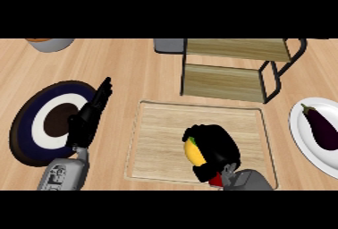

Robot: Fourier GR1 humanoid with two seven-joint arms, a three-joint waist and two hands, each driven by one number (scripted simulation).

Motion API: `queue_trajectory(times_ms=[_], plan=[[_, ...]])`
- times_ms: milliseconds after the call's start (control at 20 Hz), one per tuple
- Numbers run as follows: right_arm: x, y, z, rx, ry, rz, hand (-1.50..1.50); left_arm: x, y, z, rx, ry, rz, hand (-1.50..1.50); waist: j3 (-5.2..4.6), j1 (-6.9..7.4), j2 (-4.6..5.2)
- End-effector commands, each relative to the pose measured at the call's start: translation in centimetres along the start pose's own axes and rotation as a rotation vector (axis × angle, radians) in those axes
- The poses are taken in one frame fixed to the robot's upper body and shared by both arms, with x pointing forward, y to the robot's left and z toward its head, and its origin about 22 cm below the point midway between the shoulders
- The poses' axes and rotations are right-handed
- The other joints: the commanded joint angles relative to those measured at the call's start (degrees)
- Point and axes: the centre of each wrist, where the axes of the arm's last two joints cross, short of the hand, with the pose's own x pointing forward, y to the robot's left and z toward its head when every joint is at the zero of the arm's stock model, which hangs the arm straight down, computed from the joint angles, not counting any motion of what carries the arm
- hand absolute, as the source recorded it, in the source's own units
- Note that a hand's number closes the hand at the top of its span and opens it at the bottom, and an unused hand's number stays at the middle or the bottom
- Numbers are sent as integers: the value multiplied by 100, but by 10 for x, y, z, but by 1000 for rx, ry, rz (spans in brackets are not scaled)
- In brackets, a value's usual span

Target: Pick the lemon from the tray and place it in the tiered shelf

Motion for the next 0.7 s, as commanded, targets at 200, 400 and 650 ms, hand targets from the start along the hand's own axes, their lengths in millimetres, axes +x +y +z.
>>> queue_trajectory(times_ms=[200, 400, 650], plan=[[0, 11, 0, -54, -49, 61, 150, -11, -11, 20, 4, -13, -1, 0, 1, 8, 3], [41, 24, 0, -116, 92, -19, 150, -4, -5, 11, -3, -17, -24, 0, 0, 60, 5], [61, 36, -2, -227, 357, -176, 150, -3, -3, 2, -33, -10, 3, 0, -4, 242, 31]])
